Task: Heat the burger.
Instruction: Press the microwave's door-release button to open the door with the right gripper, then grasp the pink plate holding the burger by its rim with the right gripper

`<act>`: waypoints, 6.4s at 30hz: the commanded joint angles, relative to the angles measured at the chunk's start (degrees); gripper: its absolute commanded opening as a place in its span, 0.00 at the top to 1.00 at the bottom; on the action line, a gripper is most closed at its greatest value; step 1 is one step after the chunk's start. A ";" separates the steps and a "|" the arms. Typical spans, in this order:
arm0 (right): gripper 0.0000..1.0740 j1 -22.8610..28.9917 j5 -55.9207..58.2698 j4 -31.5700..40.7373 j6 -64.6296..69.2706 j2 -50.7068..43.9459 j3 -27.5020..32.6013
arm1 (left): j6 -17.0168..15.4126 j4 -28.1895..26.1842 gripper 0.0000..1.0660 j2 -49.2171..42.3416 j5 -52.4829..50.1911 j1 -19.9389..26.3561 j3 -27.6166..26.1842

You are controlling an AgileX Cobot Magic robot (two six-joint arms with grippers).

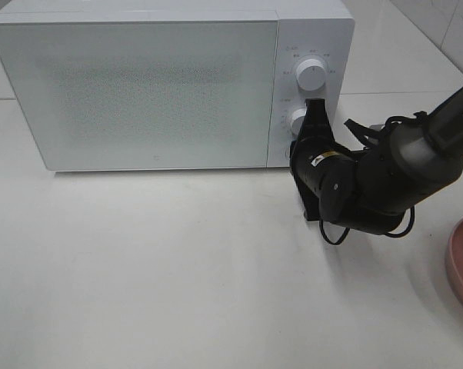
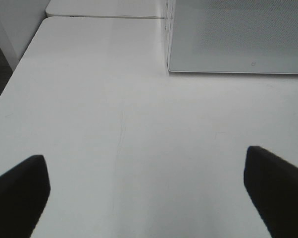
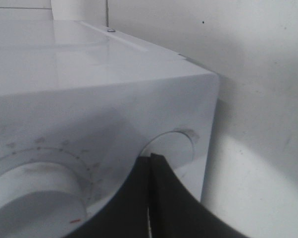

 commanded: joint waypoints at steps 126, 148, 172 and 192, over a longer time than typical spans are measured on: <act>0.95 0.86 36.10 -15.01 -40.57 -22.69 7.79 | 0.11 -0.34 0.06 -0.92 -0.74 0.00 0.17; 0.89 0.86 82.05 -49.90 -53.46 -40.62 7.79 | 0.11 -0.34 0.06 -0.92 -0.74 0.00 0.17; 0.07 -12.03 90.13 -56.09 -62.57 -48.93 15.87 | 0.11 -0.34 0.06 -0.92 -0.74 0.00 0.17; 0.21 -21.14 86.29 -55.52 -62.80 -42.91 16.62 | 0.11 -0.34 0.06 -0.92 -0.74 0.00 0.17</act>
